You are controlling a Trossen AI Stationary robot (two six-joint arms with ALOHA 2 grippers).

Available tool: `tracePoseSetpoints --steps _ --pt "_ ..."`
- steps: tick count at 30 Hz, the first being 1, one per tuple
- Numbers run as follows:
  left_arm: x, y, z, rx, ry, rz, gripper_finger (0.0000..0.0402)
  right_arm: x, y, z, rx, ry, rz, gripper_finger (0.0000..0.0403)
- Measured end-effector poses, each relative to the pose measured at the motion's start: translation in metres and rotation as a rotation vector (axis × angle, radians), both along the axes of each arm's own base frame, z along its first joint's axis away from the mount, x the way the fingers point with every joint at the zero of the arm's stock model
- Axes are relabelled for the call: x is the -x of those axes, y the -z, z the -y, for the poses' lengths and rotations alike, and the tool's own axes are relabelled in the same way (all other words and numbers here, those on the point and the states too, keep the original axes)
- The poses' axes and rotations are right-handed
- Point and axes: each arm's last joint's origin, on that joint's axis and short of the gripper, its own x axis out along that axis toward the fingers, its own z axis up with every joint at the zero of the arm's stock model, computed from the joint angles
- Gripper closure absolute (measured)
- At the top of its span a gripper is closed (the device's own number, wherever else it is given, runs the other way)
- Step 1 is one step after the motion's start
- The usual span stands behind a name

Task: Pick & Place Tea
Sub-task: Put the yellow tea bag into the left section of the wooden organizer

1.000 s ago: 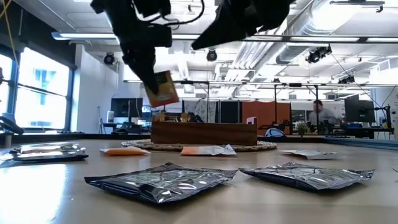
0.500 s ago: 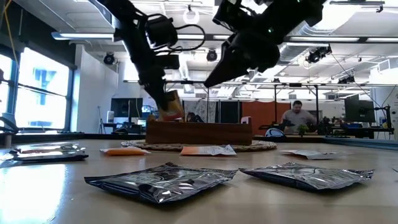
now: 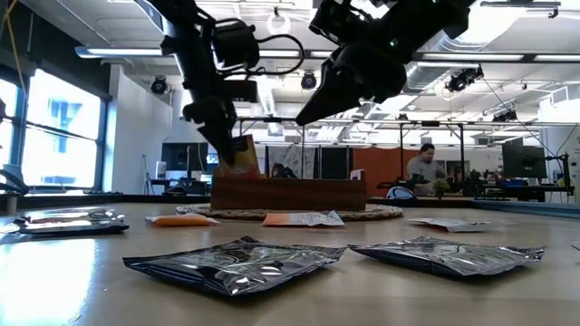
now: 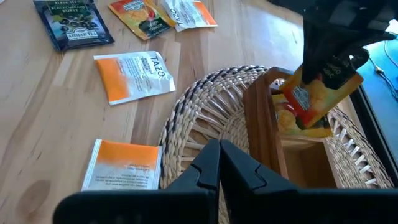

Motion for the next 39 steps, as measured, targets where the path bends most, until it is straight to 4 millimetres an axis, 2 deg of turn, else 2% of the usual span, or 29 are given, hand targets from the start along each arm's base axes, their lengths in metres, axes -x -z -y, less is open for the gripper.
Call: tracePoseSetpoints --steps 3,12,21,24,28,31,33,37,39 --pt "-0.001 0.005 0.000 0.001 -0.002 -0.022 0.0399 0.000 0.000 0.000 0.000 0.000 -0.001 0.0394" --pt "-0.004 0.001 -0.002 -0.022 0.001 0.016 0.0388 0.000 0.000 0.000 -0.002 0.001 0.001 0.0400" --pt "-0.004 0.001 -0.002 -0.022 -0.007 0.021 0.0264 -0.001 -0.001 0.000 -0.004 0.001 0.017 0.0398" --pt "-0.003 -0.001 -0.002 -0.014 -0.075 0.015 0.0236 -0.001 -0.002 -0.001 -0.005 0.000 0.022 0.0401" --pt "0.002 -0.035 0.000 0.092 -0.244 -0.012 0.0233 -0.001 -0.002 -0.001 -0.005 0.000 0.024 0.0395" --pt "0.007 -0.061 0.006 0.185 -0.271 -0.079 0.0239 -0.002 -0.002 -0.001 -0.008 -0.004 0.024 0.0394" --pt "0.005 -0.081 0.011 0.193 -0.277 -0.026 0.0242 -0.002 -0.002 -0.001 -0.014 -0.010 0.023 0.0397" --pt "0.024 -0.119 0.034 0.183 -0.258 0.085 0.0243 -0.002 -0.002 -0.002 -0.060 -0.014 0.027 0.0401" --pt "0.041 -0.129 0.049 0.185 -0.247 0.113 0.0243 -0.002 -0.001 -0.002 -0.074 -0.015 0.028 0.0398"
